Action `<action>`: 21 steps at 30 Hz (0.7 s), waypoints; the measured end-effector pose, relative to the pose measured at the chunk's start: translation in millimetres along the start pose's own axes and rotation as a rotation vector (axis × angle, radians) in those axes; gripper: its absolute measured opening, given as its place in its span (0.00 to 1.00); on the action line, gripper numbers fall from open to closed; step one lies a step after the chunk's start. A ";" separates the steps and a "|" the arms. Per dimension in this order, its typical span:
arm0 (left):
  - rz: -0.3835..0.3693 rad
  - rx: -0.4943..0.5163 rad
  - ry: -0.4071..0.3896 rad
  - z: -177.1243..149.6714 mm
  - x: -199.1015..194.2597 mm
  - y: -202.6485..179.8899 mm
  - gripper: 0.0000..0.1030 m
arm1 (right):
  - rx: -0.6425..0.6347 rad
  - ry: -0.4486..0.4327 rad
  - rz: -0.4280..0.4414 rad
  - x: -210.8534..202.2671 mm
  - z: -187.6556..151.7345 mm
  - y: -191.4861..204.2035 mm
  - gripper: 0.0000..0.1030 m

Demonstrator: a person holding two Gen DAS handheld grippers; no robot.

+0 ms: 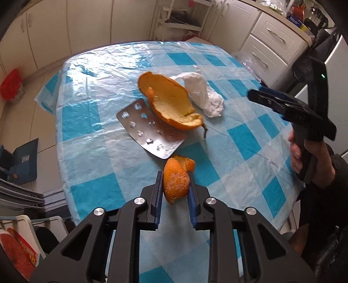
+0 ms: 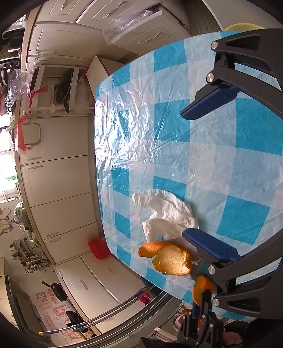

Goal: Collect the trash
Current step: 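Grasp an orange peel with the left tool while the right tool grasps the white tissue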

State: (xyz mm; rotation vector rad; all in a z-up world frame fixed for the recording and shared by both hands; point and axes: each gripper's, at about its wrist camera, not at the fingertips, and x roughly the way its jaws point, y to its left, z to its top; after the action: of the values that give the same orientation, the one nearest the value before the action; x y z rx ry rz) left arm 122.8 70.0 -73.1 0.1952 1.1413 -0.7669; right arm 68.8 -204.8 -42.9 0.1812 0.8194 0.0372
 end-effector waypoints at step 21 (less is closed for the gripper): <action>-0.013 0.095 0.033 -17.7 26.5 -84.0 0.29 | -0.125 0.153 0.002 58.3 21.0 36.4 0.18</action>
State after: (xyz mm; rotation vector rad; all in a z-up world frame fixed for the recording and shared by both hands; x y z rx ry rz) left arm 61.3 5.4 -84.2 0.2806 1.1389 -0.8327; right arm 125.2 -166.0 -64.7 0.0614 0.9661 0.1053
